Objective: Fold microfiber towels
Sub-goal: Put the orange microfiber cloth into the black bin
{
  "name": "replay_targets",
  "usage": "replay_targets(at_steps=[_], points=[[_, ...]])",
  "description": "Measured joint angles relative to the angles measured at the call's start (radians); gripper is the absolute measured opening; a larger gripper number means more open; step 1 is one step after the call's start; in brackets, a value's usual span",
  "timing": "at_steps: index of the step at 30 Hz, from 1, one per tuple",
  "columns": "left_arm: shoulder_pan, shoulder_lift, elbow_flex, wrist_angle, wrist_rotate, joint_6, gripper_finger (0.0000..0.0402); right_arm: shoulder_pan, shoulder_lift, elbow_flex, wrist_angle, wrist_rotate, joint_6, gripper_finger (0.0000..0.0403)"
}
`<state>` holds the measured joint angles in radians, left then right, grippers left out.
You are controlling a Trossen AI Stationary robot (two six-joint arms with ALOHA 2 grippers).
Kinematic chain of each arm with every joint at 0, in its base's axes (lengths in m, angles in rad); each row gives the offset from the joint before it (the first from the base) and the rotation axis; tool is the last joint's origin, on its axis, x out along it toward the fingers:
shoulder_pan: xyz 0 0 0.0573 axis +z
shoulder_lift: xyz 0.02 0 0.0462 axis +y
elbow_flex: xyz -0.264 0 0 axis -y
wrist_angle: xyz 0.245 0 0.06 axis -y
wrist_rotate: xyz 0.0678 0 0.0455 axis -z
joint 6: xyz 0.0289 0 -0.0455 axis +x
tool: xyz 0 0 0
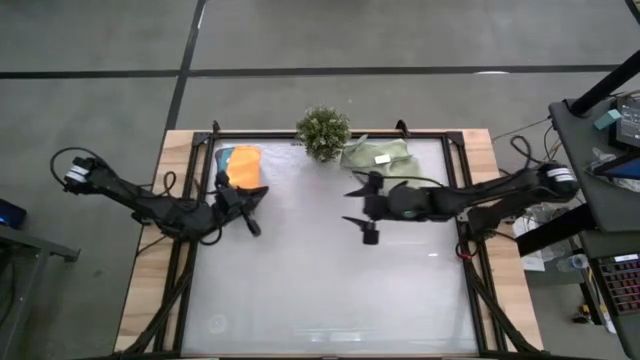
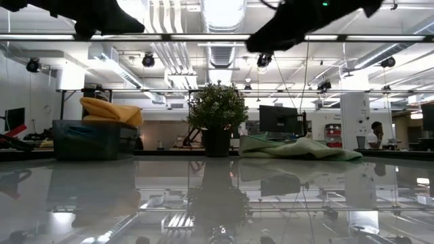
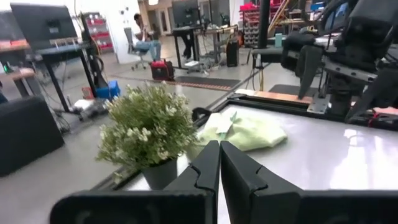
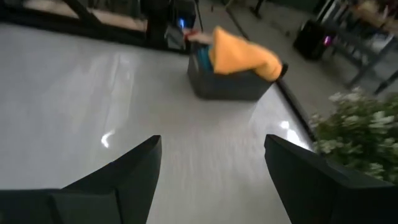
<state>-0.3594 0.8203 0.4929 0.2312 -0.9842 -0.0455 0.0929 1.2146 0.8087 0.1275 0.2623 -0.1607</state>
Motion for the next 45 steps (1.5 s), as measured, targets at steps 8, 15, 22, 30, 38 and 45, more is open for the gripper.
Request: replay_targets(at_steps=[8,15,22,30,38,45], points=[[0.075,-0.017,0.071,-0.057,0.052,-0.1,0.0,0.0,-0.19,-0.16,0.111,-0.003,-0.062,0.0274],[0.3,-0.112,0.133,-0.45,0.274,-0.428,0.0,0.0,-0.286,-0.2,0.093,-0.004,-0.045,0.0274],[0.687,-0.132,0.268,-0.957,0.679,-0.712,0.0,0.0,-0.303,-0.225,0.089,-0.003,-0.046,0.0274],[1.062,0.005,0.395,-1.155,0.996,-0.668,0.0009,0.0,-0.297,-0.233,0.086,-0.003,-0.049,0.0274],[1.281,0.202,0.399,-1.172,1.107,-0.555,0.0127,0.0,-0.297,-0.248,0.086,-0.003,-0.061,0.0274],[1.403,0.331,0.432,-1.22,1.126,-0.447,0.0242,0.0,-0.297,-0.251,0.086,-0.003,-0.068,0.0274]])
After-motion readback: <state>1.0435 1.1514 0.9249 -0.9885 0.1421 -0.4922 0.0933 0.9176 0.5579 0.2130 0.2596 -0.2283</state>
